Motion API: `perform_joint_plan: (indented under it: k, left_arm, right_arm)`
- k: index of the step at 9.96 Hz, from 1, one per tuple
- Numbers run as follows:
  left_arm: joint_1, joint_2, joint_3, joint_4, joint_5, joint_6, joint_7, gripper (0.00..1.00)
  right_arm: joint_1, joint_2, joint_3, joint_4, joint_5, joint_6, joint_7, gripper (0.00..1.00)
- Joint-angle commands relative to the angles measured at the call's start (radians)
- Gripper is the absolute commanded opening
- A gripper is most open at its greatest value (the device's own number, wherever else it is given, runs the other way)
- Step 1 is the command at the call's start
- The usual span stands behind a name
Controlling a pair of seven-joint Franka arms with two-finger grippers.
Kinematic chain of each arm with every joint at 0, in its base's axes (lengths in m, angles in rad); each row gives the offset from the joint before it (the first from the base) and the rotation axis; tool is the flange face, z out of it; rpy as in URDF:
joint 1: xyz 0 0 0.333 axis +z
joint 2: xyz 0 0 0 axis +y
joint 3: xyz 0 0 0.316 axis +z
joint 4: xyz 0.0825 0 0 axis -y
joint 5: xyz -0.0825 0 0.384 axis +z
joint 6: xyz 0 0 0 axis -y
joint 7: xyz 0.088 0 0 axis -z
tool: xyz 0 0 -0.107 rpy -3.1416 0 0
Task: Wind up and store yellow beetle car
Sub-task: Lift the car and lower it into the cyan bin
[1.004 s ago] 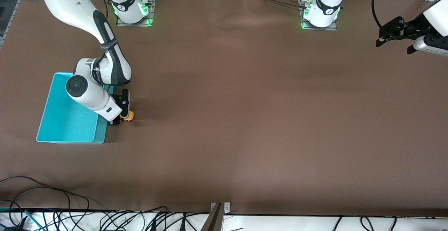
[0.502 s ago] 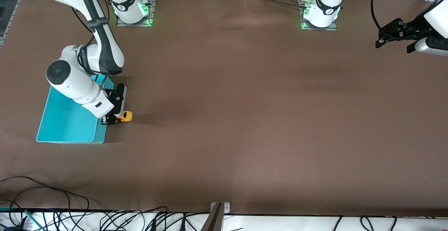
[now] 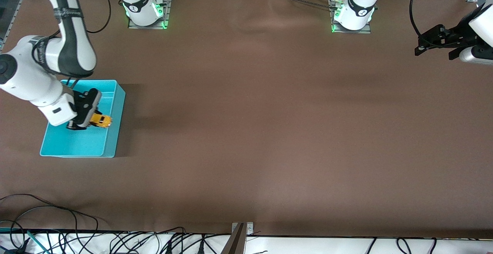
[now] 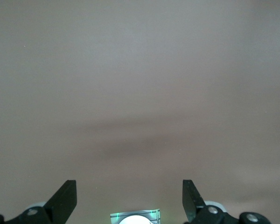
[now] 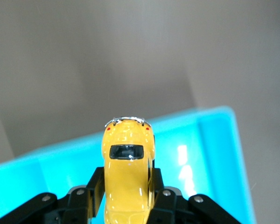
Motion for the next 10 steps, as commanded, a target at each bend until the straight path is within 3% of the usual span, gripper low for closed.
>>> perform_joint_plan:
  k: [1, 4, 10]
  left_arm:
    - [0.006, 0.001, -0.007, -0.005, -0.006, -0.014, -0.011, 1.0]
    - [0.006, -0.045, -0.029, -0.068, -0.006, -0.04, -0.056, 1.0]
    - [0.003, -0.038, -0.035, -0.061, 0.021, -0.037, -0.053, 1.0]
  right_arm:
    - [-0.043, 0.049, -0.02, -0.06, 0.015, 0.067, -0.009, 0.0]
    - [-0.072, 0.101, -0.02, -0.135, 0.016, 0.171, -0.005, 0.0]
    - [-0.123, 0.179, -0.02, -0.132, 0.018, 0.176, 0.003, 0.0]
